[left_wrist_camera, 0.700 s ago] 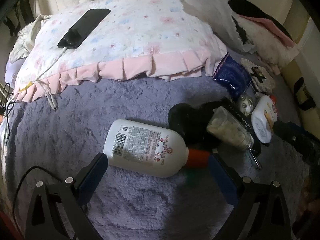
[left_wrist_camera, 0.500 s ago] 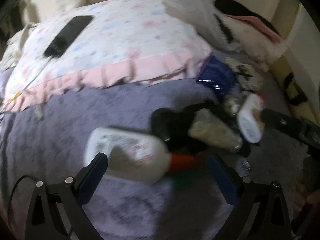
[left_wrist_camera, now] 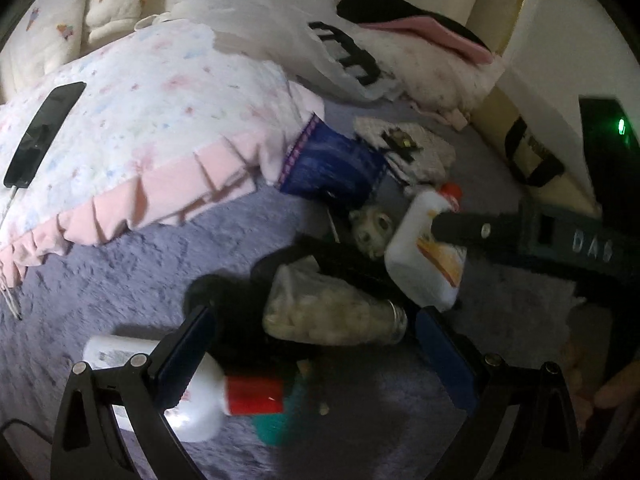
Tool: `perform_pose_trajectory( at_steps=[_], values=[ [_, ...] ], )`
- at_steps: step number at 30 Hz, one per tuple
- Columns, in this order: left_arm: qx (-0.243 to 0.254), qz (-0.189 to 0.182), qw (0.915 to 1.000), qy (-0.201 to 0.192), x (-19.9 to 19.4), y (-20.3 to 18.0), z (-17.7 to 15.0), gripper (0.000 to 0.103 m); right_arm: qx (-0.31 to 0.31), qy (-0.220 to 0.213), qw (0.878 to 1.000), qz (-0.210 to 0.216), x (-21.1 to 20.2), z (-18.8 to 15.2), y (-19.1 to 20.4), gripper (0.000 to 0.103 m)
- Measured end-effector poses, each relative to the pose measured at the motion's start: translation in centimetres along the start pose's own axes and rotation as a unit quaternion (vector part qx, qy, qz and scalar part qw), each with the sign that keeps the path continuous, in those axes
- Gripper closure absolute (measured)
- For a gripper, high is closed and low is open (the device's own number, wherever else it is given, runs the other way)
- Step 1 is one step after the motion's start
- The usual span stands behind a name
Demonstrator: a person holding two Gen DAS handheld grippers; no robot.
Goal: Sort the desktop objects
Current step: 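Reach the left gripper to the clear tablet jar and close on it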
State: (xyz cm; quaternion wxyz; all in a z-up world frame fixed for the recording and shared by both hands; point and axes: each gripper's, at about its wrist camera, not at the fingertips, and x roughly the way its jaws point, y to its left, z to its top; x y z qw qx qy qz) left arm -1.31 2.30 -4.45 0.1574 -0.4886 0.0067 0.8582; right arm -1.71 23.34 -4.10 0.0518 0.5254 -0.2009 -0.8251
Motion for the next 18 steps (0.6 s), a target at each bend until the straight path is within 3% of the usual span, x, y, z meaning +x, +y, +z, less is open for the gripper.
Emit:
perform_pose_trajectory(
  at_steps=[4,8,13,18],
  values=[
    [0.015,0.033,0.9992,0.016,1.3,-1.2,-1.2,0.002,-0.002,-0.008,1.000,-0.007,-0.6,0.4,-0.6,0.008],
    [0.018,0.065,0.9978,-0.002,1.6,-2.0,-2.0,0.002,-0.009,-0.014,1.000,-0.012,-1.0,0.6,-0.6,0.008],
    [0.056,0.116,0.9914,-0.019,2.4,-3.7,-3.0,0.002,-0.004,-0.007,1.000,-0.003,-0.9,0.5,-0.5,0.008],
    [0.078,0.137,0.9869,-0.034,3.0,-4.5,-3.2,0.002,0.003,0.001,1.000,-0.001,-0.6,0.4,-0.8,0.008]
  ],
)
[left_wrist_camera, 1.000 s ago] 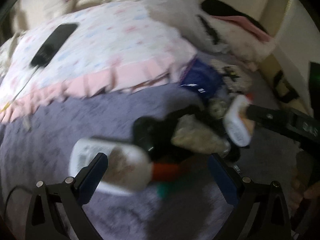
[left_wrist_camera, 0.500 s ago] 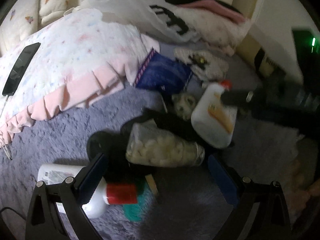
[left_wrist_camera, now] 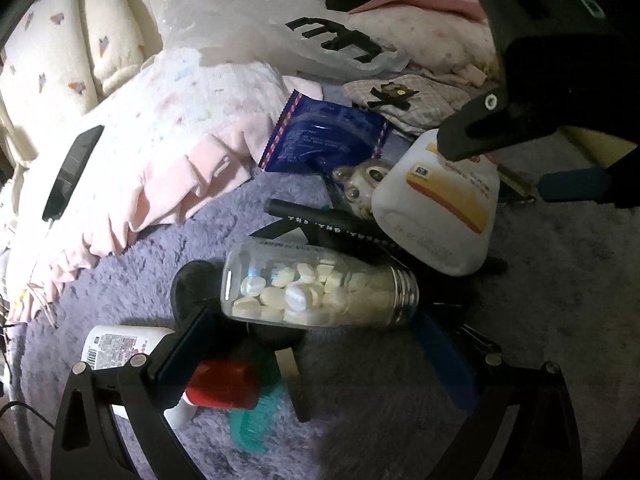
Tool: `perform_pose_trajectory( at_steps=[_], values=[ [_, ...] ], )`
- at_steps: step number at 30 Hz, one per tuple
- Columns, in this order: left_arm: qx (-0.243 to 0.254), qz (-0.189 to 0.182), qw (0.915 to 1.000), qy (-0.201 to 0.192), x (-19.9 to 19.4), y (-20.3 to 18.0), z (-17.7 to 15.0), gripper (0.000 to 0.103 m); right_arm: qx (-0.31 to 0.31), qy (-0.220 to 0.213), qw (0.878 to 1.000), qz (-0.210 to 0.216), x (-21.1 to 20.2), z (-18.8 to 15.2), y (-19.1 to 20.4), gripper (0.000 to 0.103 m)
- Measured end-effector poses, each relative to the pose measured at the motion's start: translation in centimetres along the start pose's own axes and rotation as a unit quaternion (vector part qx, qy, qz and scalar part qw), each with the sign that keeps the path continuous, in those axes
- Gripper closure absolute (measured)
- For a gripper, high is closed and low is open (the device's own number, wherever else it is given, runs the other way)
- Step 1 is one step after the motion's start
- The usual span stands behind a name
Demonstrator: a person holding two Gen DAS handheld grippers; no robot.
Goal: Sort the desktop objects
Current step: 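Reach the left gripper to the clear tablet jar and close on it, then lift the tablet jar with the left gripper while the right gripper grasps the white red-capped SOD bottle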
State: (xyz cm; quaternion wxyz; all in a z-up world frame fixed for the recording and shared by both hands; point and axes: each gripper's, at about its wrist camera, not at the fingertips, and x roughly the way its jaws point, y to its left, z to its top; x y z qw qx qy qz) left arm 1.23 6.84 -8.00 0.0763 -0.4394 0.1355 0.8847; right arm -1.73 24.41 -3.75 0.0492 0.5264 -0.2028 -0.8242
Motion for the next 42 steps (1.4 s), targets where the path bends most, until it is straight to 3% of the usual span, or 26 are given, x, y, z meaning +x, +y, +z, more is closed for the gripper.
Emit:
perform_pose_trajectory(
  at_steps=[13,19,24,27,31,38,42],
  values=[
    [0.022,0.050,0.9984,-0.013,0.0,-1.1,0.1,0.000,0.017,0.023,1.000,-0.011,0.8,0.0,-0.8,0.008],
    [0.059,0.095,0.9927,-0.044,-1.2,-2.1,0.6,0.000,0.023,0.025,0.999,-0.014,0.6,-0.1,-1.0,0.008],
    [0.041,0.088,0.9951,-0.022,-0.4,-1.7,0.5,0.000,0.027,0.025,0.999,-0.019,0.4,-0.2,-1.1,0.008],
    [0.026,0.055,0.9980,-0.014,-0.3,-1.5,0.3,0.015,0.020,0.023,0.999,-0.020,0.4,-0.2,-0.6,0.008],
    [0.019,0.033,0.9991,-0.017,-0.6,-1.0,0.0,0.015,0.019,0.032,0.999,-0.023,0.5,-0.2,0.1,0.008],
    [0.007,0.060,0.9973,-0.040,-1.9,1.1,-0.4,0.015,0.071,0.061,0.996,0.005,1.0,0.1,0.9,0.008],
    [-0.011,0.071,0.9958,-0.057,-3.2,2.8,-0.2,0.015,0.078,0.058,0.995,-0.006,1.0,0.5,1.9,0.008]
  ],
)
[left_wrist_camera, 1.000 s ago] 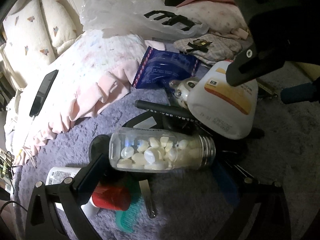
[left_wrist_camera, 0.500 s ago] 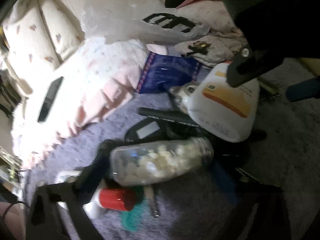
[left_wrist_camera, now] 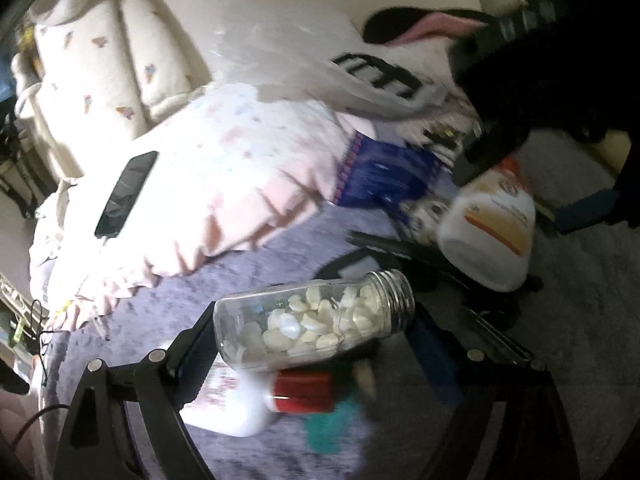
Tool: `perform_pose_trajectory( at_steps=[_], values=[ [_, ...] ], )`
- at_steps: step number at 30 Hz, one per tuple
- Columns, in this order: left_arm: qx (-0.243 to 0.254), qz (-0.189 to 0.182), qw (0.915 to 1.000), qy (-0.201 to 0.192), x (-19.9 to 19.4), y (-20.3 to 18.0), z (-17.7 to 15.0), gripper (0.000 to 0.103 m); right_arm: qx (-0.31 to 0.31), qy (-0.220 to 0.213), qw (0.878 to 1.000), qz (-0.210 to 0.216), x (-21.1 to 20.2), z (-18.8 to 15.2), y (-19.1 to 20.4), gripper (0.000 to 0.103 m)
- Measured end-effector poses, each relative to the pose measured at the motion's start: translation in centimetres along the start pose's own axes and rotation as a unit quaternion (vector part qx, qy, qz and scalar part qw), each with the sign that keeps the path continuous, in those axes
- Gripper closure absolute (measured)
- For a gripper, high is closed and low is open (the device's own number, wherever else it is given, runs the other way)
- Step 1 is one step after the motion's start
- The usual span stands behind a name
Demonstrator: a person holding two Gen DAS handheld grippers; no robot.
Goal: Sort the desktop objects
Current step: 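Lift the tablet jar with the left gripper while the right gripper grasps the white red-capped SOD bottle, then carry the jar in the left gripper while the right gripper carries the bottle over the white bin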
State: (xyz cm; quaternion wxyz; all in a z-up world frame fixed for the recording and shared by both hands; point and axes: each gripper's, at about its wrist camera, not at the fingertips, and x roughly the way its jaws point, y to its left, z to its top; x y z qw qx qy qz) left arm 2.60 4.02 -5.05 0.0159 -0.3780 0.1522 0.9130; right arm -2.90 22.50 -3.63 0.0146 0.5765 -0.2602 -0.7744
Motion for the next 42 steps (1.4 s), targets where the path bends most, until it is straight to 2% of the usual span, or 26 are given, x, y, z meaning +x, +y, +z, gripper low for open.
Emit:
perform_pose_trajectory(
  at_steps=[6,10,20,22,25,32,33,34,36,39,42],
  values=[
    [-0.043,-0.017,0.9989,0.002,-0.2,2.4,0.6,0.015,0.011,0.002,1.000,-0.018,0.7,0.0,0.8,0.016],
    [-0.054,-0.033,0.9977,0.023,0.4,3.0,1.0,0.015,0.026,0.009,0.999,-0.023,1.9,-0.3,0.8,0.019],
    [-0.089,-0.073,0.9911,0.068,1.7,4.0,1.4,0.015,0.046,0.015,0.999,-0.011,3.7,-0.5,0.5,0.019],
    [-0.090,-0.075,0.9904,0.074,1.7,4.1,1.7,0.015,0.041,0.017,0.999,0.005,3.7,-0.5,0.4,0.029],
    [-0.094,-0.082,0.9887,0.083,1.6,4.3,2.0,0.015,0.031,0.017,0.999,0.026,3.1,-0.6,0.0,0.035],
    [-0.099,-0.093,0.9876,0.078,0.4,4.7,3.1,0.015,-0.005,-0.020,0.998,0.061,-0.6,-2.3,-0.8,0.045],
    [-0.101,-0.095,0.9874,0.077,0.2,4.7,3.3,0.015,-0.013,-0.025,0.998,0.062,-1.2,-2.3,-0.7,0.054],
    [-0.103,-0.097,0.9871,0.075,-0.1,4.8,3.5,0.015,-0.018,-0.028,0.998,0.062,-1.7,-2.2,-0.6,0.068],
    [-0.103,-0.097,0.9871,0.074,-0.4,4.7,3.9,0.015,-0.028,-0.018,0.997,0.067,-2.1,-1.4,-0.5,0.073],
    [-0.097,-0.095,0.9879,0.075,-0.9,4.5,4.5,0.015,-0.048,-0.013,0.997,0.055,-2.0,-1.7,0.0,0.074],
    [-0.094,-0.097,0.9881,0.074,-1.5,4.6,4.7,0.015,-0.045,-0.002,0.997,0.070,-1.9,-2.3,-0.5,0.074]
  ],
)
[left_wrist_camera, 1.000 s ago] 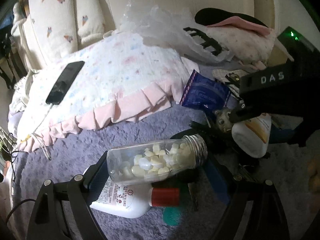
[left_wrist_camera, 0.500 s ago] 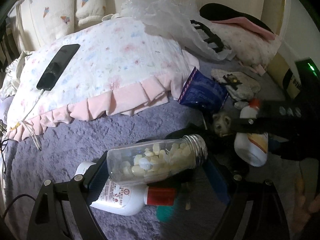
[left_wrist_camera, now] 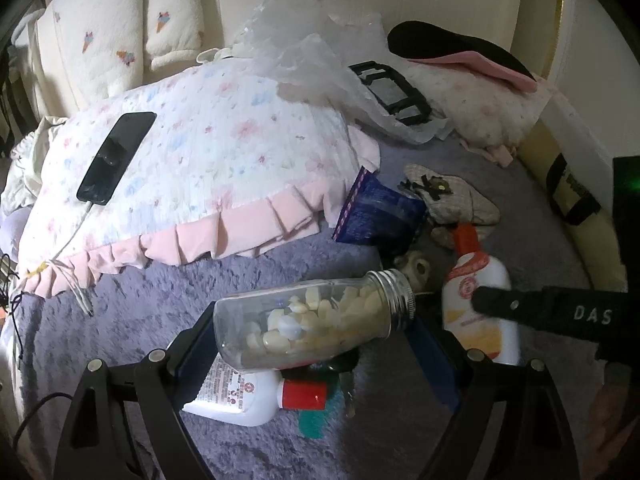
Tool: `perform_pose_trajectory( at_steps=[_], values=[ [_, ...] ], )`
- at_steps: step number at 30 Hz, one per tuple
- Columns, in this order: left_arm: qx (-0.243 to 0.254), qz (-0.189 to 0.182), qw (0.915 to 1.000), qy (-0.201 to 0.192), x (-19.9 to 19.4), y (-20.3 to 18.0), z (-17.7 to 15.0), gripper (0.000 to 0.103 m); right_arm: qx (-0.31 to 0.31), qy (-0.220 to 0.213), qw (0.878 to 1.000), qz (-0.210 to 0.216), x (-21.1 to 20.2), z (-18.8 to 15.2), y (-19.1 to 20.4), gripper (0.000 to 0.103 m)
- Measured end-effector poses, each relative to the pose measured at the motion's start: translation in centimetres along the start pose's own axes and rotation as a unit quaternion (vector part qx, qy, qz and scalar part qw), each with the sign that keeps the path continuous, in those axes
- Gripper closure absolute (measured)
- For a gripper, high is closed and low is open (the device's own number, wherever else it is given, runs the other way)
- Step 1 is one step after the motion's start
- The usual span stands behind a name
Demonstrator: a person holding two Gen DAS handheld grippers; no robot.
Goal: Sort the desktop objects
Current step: 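Carry the jar in the left gripper while the right gripper carries the bottle over the white bin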
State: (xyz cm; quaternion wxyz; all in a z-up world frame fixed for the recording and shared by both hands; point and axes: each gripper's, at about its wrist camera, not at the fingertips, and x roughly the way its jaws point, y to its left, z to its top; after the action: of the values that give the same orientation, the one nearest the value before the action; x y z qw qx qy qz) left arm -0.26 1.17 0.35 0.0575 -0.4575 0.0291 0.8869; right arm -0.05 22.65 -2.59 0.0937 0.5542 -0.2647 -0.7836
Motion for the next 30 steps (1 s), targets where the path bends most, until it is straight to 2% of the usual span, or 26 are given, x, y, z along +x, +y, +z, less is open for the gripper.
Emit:
perform_pose_trajectory(
  at_steps=[9,13,22,30],
  values=[
    [0.002,0.009,1.0000,0.001,-0.3,0.5,-0.1,0.015,-0.002,0.065,0.997,0.044,3.5,-1.1,1.5,0.074],
    [0.000,0.006,1.0000,0.004,-0.1,1.4,-0.4,0.015,-0.008,0.083,0.995,0.047,5.4,-1.2,2.1,0.068],
    [-0.003,0.006,0.9999,0.013,0.3,2.8,-1.1,0.015,-0.055,0.073,0.995,0.041,6.4,-1.4,4.1,0.070],
    [-0.004,0.005,0.9999,0.012,-0.4,2.2,0.1,0.015,-0.017,0.024,0.997,0.075,2.7,-0.9,2.6,0.074]
  ],
)
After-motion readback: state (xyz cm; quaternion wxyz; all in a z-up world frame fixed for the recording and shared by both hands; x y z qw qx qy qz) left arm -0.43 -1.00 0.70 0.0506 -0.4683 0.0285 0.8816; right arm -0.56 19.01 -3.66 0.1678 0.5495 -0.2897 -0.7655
